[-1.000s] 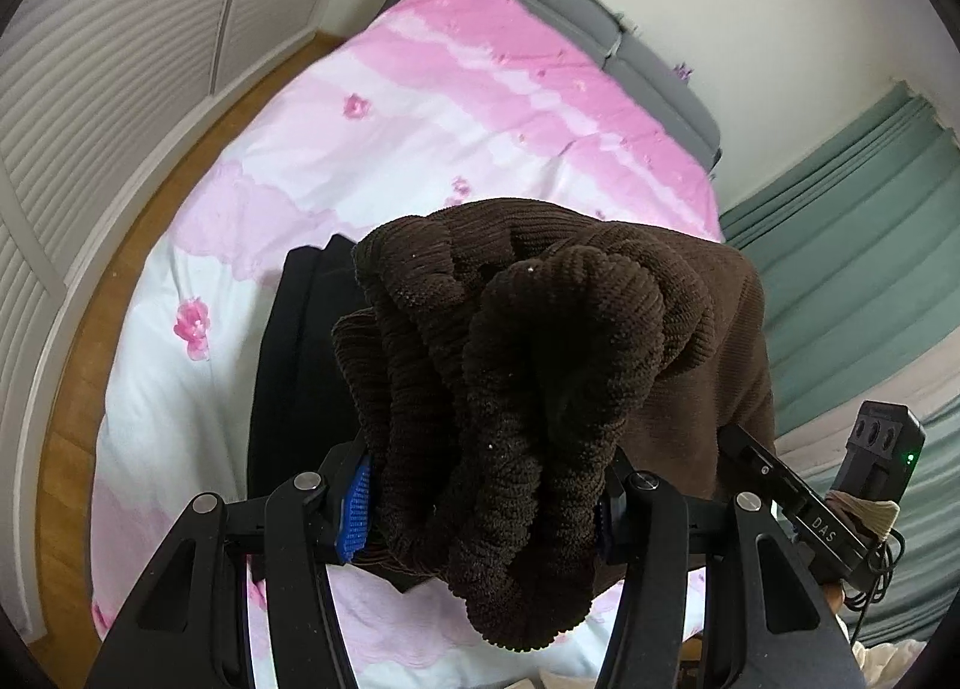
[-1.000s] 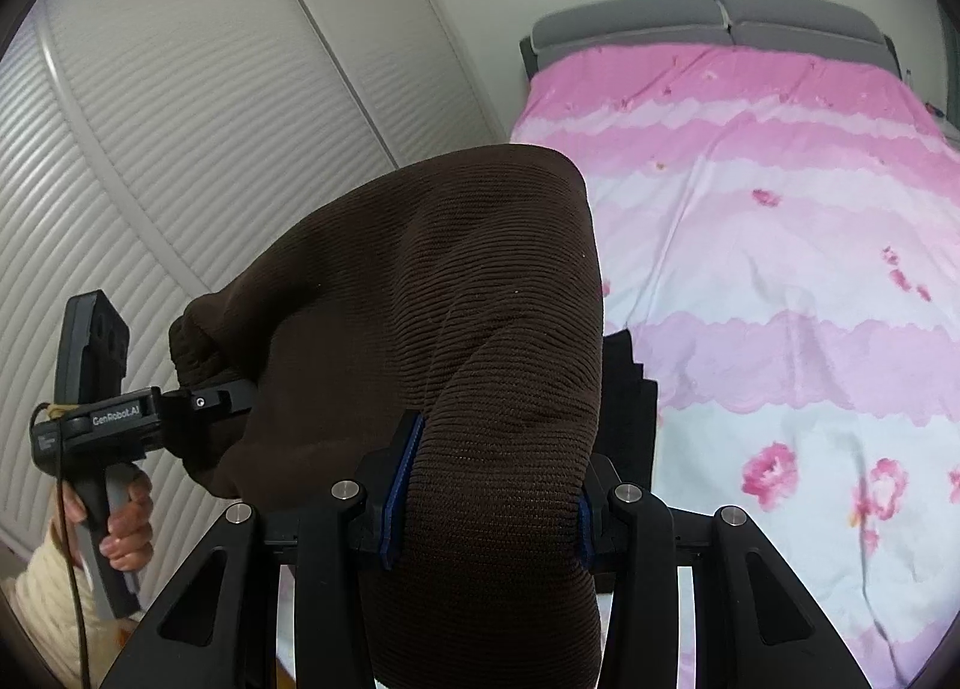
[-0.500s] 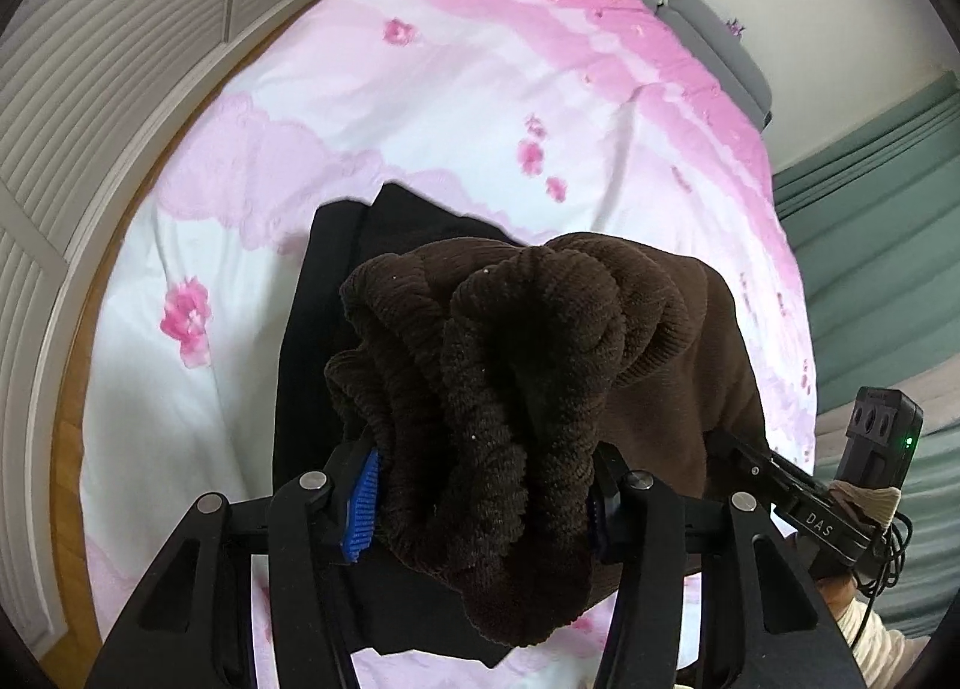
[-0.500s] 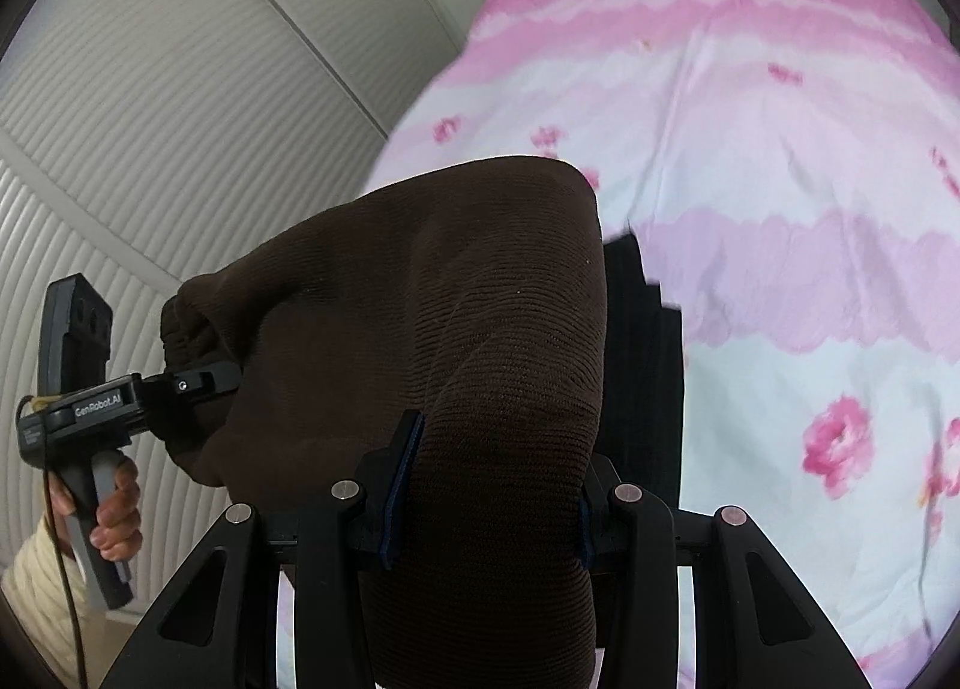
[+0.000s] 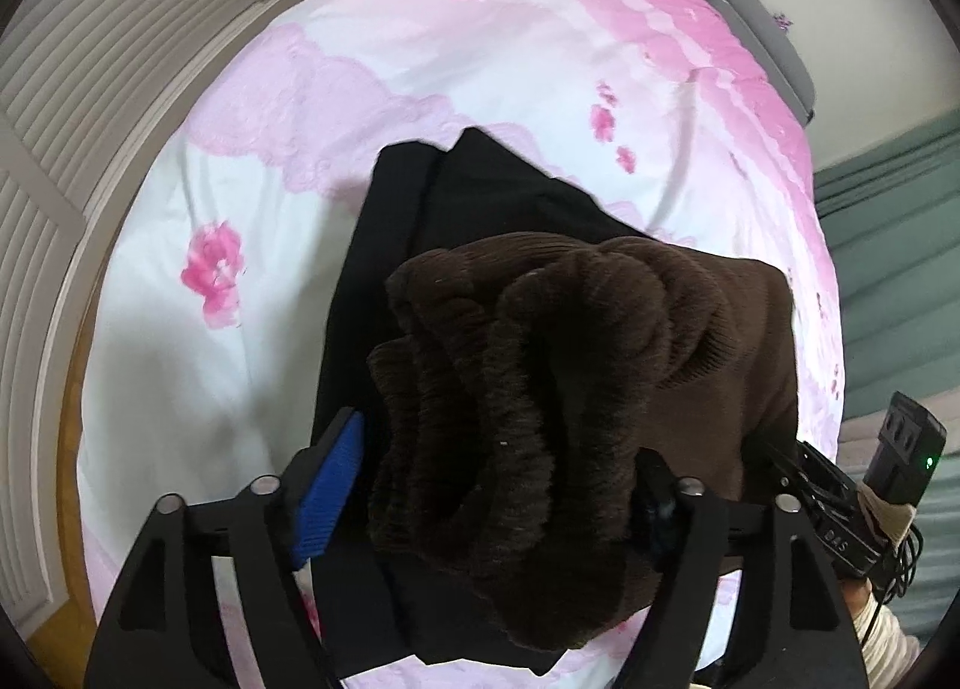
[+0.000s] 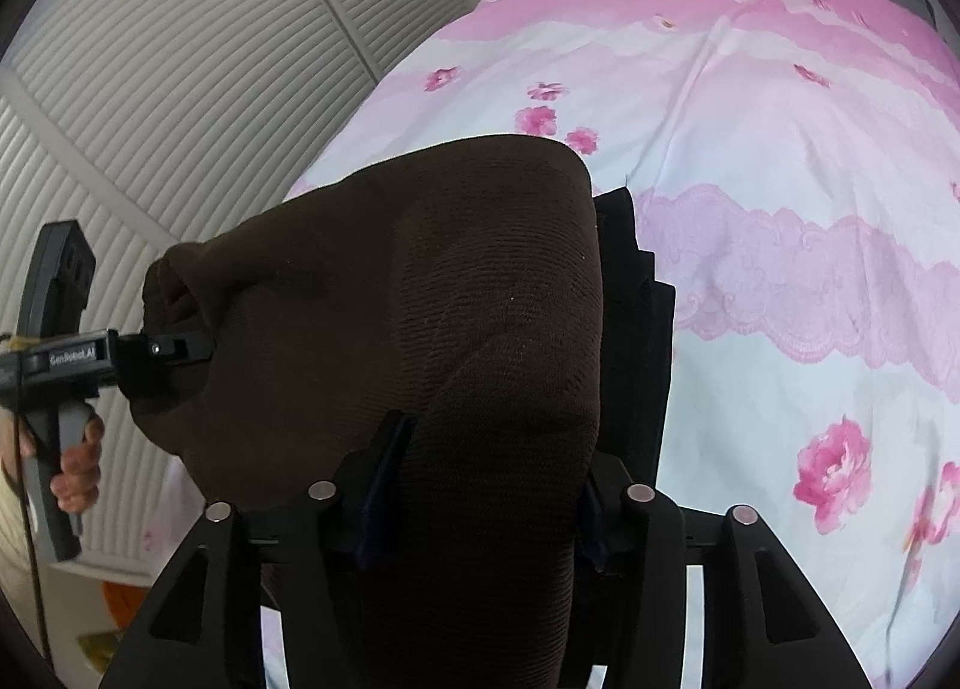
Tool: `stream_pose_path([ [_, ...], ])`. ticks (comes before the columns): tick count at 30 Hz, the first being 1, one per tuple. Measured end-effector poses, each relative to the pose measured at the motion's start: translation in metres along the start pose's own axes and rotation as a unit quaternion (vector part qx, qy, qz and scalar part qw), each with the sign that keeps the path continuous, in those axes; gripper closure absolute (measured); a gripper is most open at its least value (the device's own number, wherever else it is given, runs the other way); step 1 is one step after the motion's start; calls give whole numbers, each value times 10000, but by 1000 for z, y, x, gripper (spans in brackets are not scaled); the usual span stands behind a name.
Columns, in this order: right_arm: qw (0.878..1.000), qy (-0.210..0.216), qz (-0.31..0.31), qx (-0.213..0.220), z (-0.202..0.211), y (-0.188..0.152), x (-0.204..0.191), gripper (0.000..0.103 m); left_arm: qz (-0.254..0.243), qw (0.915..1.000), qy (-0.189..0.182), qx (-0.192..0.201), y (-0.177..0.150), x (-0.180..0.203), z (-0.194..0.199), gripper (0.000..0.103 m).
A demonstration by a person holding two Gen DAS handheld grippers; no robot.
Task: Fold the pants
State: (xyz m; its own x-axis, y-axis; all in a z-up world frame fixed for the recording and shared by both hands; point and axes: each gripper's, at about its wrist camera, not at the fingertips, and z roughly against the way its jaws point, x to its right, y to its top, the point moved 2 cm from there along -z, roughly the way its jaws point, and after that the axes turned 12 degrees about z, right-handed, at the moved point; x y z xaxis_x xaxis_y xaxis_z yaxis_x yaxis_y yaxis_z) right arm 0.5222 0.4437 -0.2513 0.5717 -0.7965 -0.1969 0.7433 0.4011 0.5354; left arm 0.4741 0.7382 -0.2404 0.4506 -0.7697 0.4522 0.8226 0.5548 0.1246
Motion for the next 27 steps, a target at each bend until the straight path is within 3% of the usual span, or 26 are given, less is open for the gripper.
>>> stream_pose_path([
  [4,9997,-224,42,-109,-1,-3,4,32,97,9999,68,61,-4,-5,6,18],
  [9,9984,-508,214,-117,20,-7,0,31,-102,9987,4,492,-16,6,40,18],
  [14,9949,-901,447,108,57,-14,-13,31,-592,9917,436,1052,-36,24,76,18],
  [16,9931,-1039,488,223,76,-20,-19,31,-794,9827,956,1370,-47,35,93,18],
  [20,9911,-1170,435,458,118,-35,-29,26,-1296,9536,1802,2036,-77,63,124,16],
  [23,9896,-1222,402,639,150,-47,-34,20,-1606,9400,1848,2376,-108,87,146,6],
  [27,9867,-1313,393,869,194,-66,-39,13,-1738,9339,1581,2696,-151,116,173,0],
])
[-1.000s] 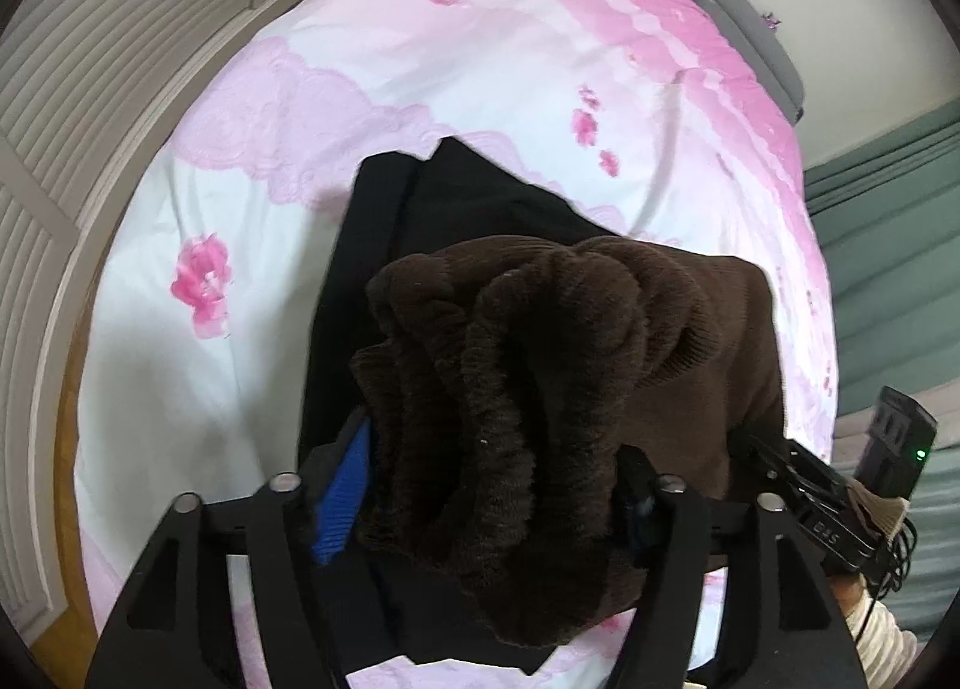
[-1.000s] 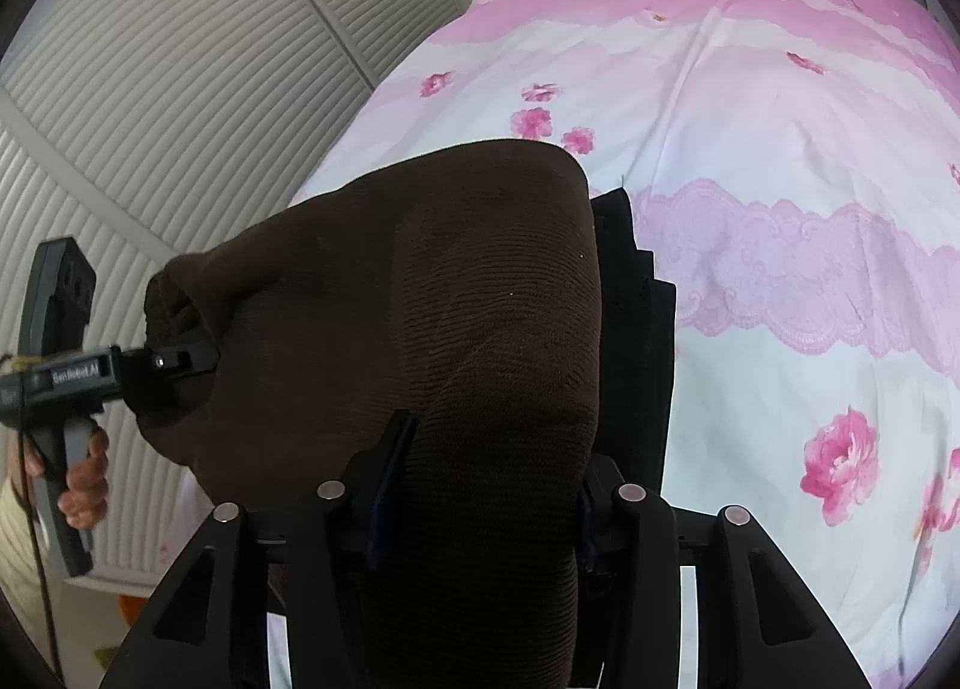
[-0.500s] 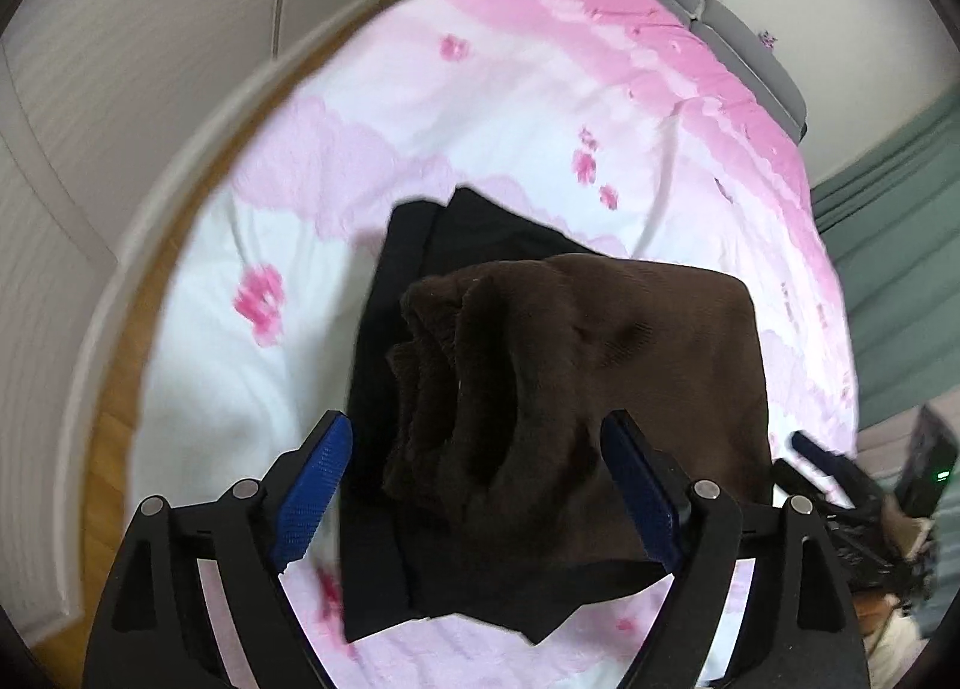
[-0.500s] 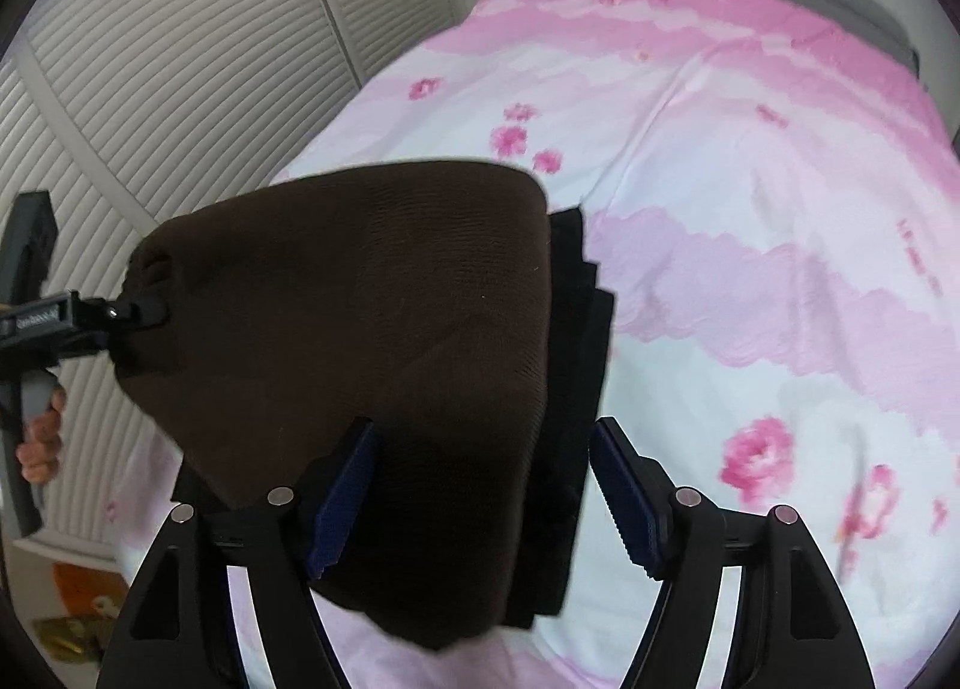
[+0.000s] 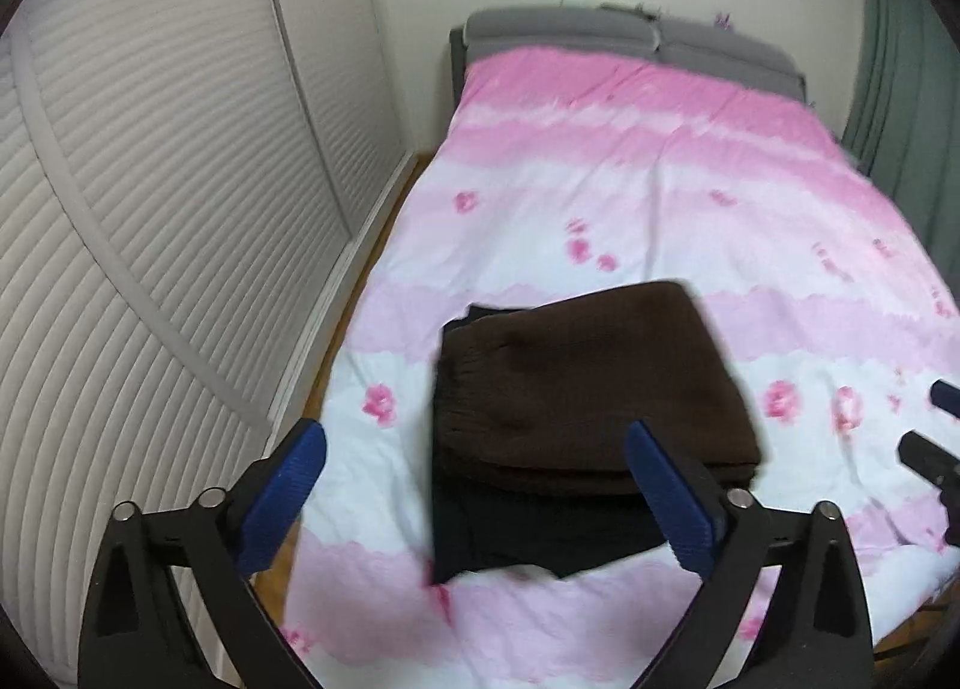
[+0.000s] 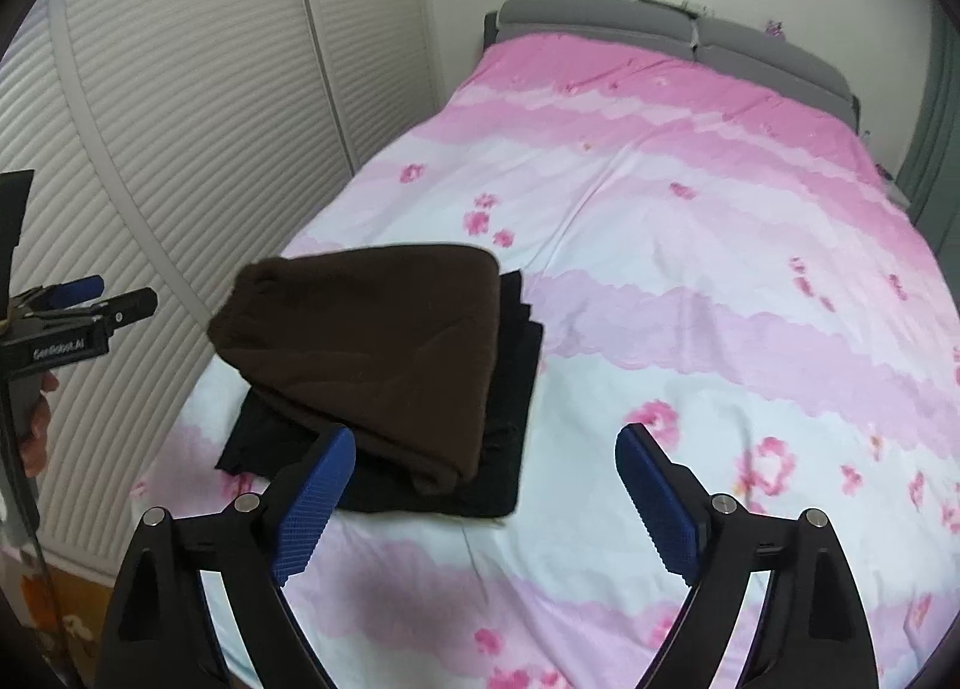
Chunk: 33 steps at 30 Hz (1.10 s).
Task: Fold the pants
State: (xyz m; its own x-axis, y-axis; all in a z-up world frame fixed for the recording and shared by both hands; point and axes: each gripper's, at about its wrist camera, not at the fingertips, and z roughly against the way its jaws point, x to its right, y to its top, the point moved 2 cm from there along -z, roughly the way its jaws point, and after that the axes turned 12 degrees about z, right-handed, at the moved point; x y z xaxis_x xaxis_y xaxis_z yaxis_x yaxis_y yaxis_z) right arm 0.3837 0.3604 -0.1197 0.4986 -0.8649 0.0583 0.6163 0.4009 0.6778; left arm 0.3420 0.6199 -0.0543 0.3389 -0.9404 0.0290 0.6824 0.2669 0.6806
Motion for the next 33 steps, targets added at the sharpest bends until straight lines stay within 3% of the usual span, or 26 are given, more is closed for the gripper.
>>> stream_pose_path([
  [9,9985,-123,-253,460,100,-47,33,10,189,9985,-373,358,-51,62,101,0],
  [16,9961,-318,-523,638,182,-100,76,9,244,9952,-848,433,-99,138,170,0],
  [23,9922,-525,-714,882,264,-159,121,8,-155,9899,-1235,685,-139,217,229,0],
  [33,9874,-953,-818,958,341,-226,169,8,-568,9813,-1696,708,-186,305,289,0],
])
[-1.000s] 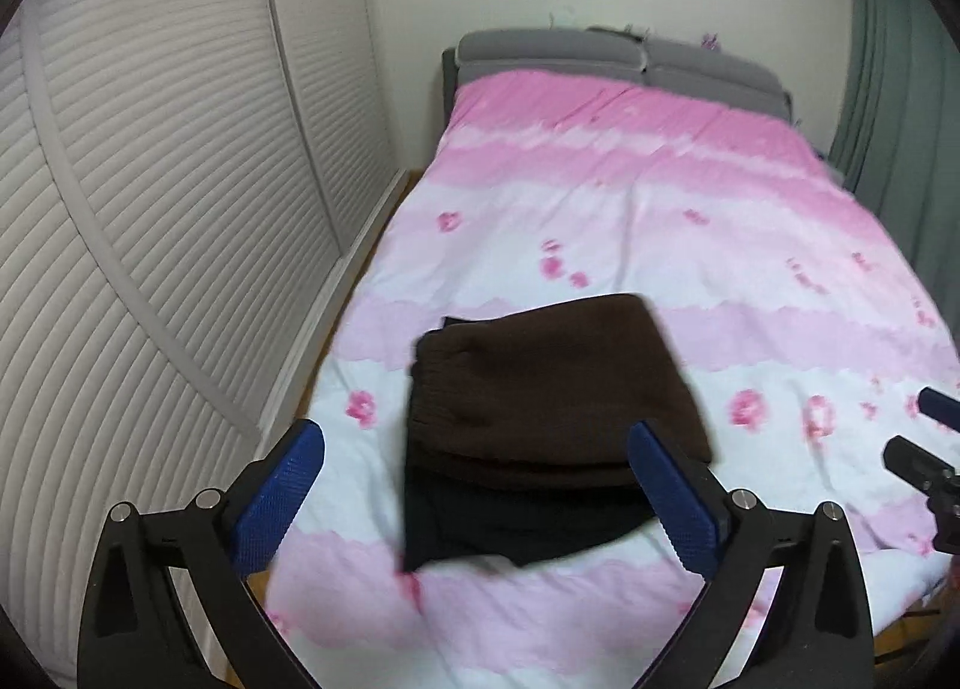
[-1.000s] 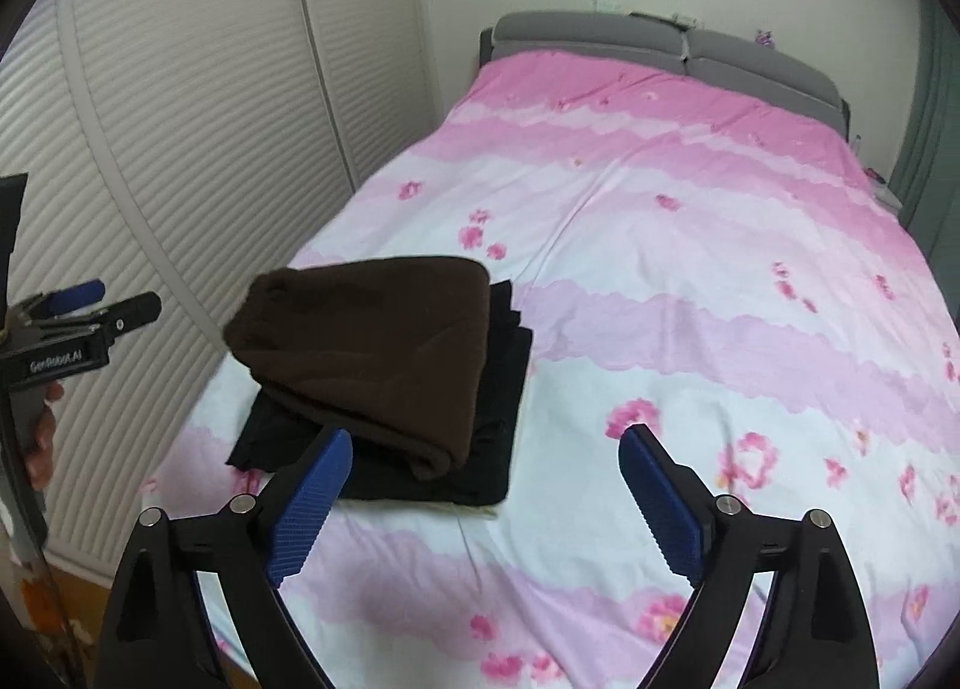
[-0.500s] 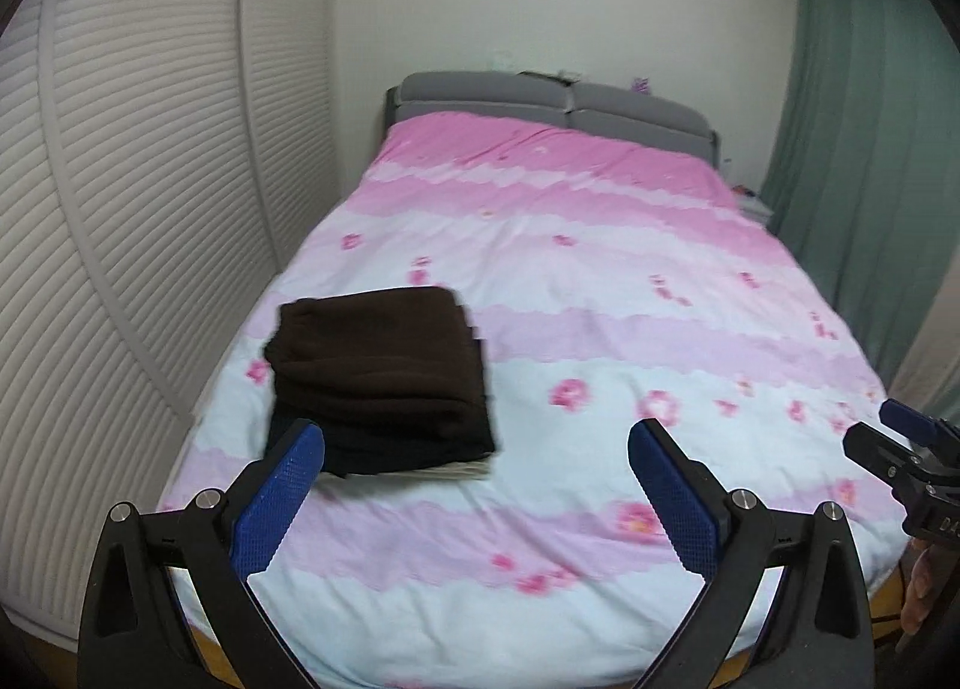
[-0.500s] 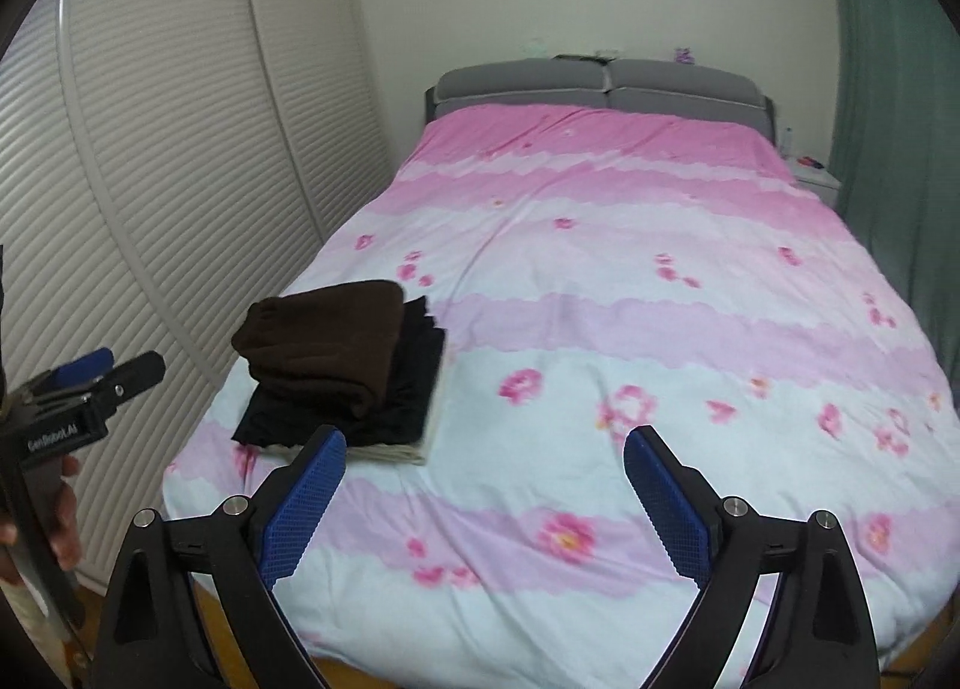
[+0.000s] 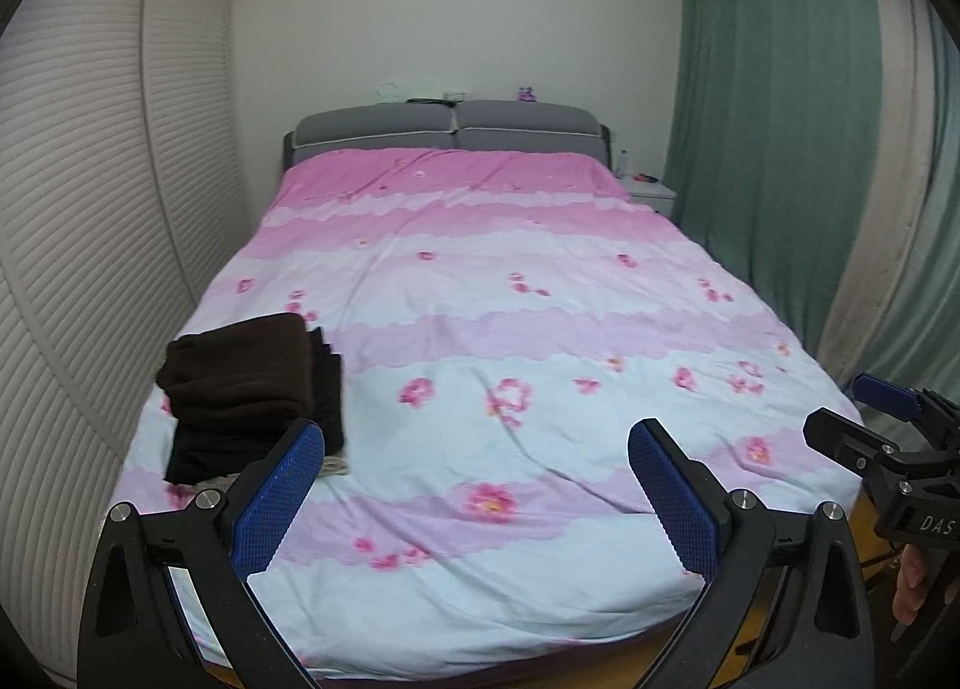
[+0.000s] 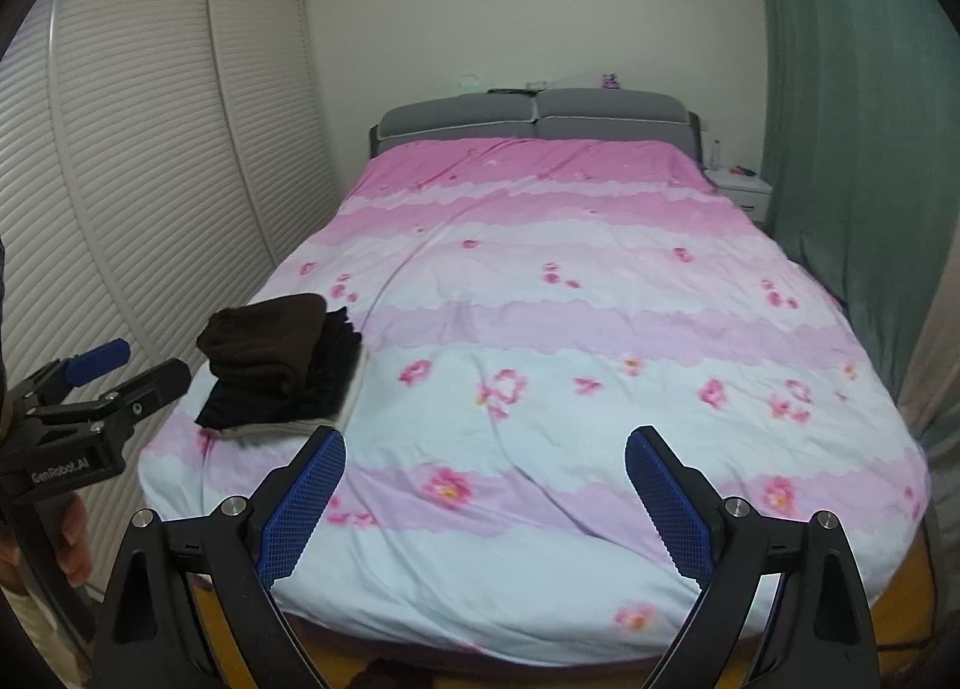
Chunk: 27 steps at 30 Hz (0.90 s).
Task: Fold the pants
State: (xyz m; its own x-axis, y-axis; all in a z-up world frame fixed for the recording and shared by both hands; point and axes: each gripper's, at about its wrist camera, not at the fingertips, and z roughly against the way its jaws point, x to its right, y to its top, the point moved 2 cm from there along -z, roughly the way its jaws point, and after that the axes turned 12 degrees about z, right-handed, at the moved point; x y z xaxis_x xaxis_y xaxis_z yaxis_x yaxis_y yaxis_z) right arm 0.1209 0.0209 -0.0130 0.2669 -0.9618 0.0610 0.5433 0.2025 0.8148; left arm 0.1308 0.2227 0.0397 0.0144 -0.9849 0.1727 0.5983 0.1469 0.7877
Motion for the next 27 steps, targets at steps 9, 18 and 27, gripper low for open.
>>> stream_pose_path([
  [9,9992,-336,-176,93,40,-26,42,8,-157,9997,-197,29,-12,46,19,0],
  [18,9986,-374,-347,144,60,-39,61,8,-181,9993,-307,78,-18,60,28,0],
  [27,9981,-435,-364,219,72,-42,62,8,-155,9989,-437,72,-20,61,35,0],
])
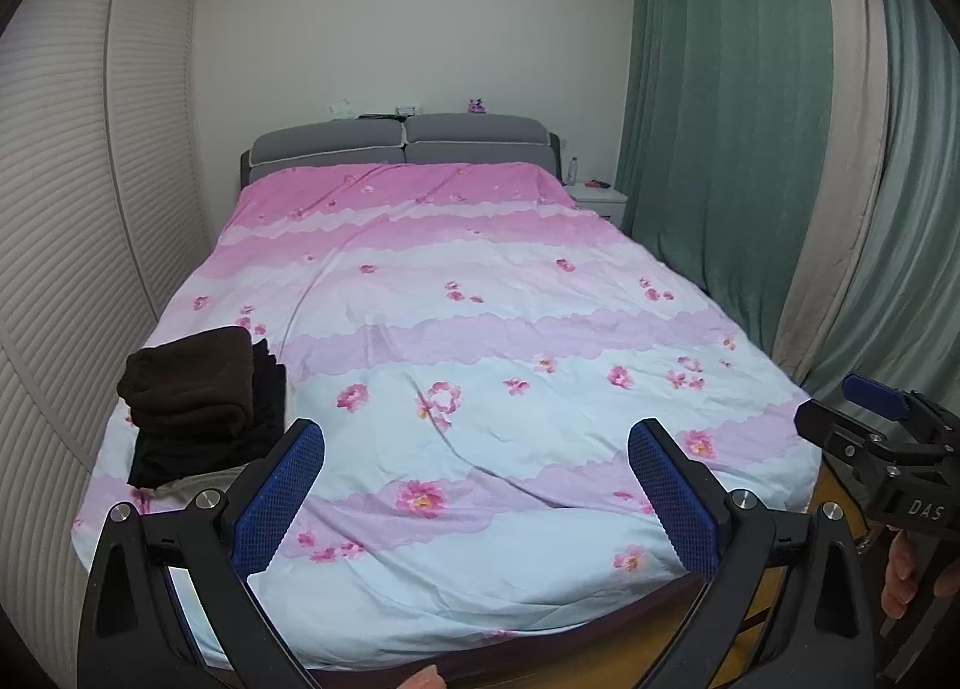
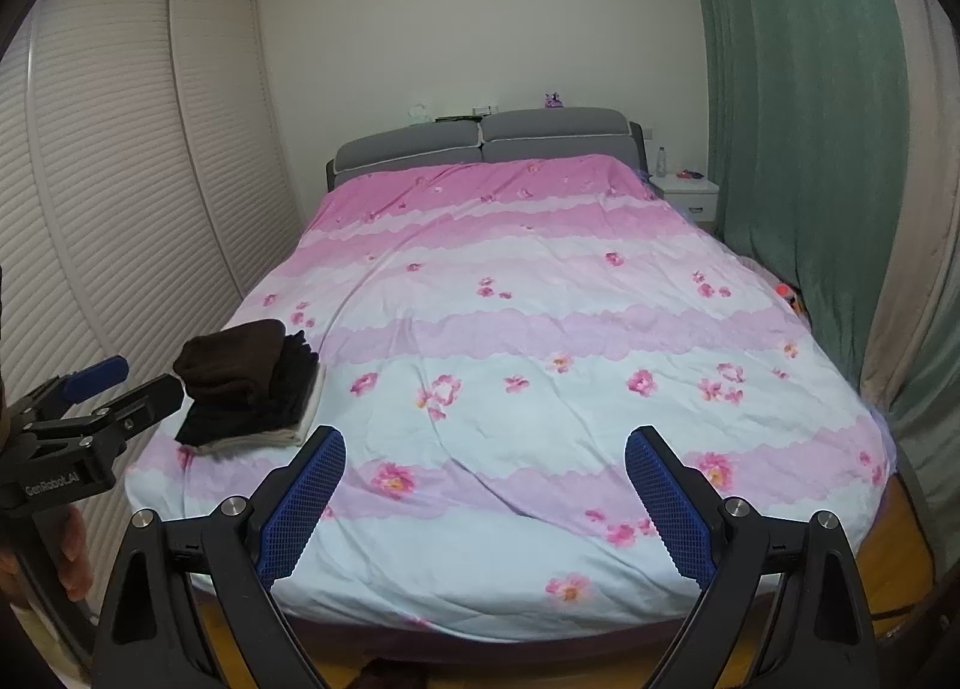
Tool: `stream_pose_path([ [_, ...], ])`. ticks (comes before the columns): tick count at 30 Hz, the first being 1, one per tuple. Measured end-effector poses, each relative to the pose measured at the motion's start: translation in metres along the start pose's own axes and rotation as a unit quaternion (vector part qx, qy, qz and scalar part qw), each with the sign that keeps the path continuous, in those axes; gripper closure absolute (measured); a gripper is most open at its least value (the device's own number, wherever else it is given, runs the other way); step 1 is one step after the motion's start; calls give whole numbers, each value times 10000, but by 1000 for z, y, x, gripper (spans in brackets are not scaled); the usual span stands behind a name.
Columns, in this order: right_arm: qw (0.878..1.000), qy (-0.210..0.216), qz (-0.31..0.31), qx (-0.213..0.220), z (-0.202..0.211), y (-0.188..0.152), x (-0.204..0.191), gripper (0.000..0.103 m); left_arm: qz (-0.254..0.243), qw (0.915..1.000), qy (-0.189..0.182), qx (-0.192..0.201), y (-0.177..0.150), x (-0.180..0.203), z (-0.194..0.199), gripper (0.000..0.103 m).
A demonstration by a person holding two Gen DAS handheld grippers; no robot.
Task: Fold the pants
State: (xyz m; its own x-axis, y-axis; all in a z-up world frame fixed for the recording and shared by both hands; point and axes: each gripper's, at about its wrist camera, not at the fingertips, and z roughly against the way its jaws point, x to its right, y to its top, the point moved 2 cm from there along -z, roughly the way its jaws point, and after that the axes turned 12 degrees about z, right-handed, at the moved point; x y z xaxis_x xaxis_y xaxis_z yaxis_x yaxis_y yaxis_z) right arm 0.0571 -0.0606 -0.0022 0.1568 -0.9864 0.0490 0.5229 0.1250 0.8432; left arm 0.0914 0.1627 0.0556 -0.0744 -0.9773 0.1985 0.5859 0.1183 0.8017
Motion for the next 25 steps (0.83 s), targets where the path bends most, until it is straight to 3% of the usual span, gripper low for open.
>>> stream_pose_path([
  [25,9999,-123,-37,36,6,-1,2,8,15,10000,-8,-71,-1,8,4,0],
])
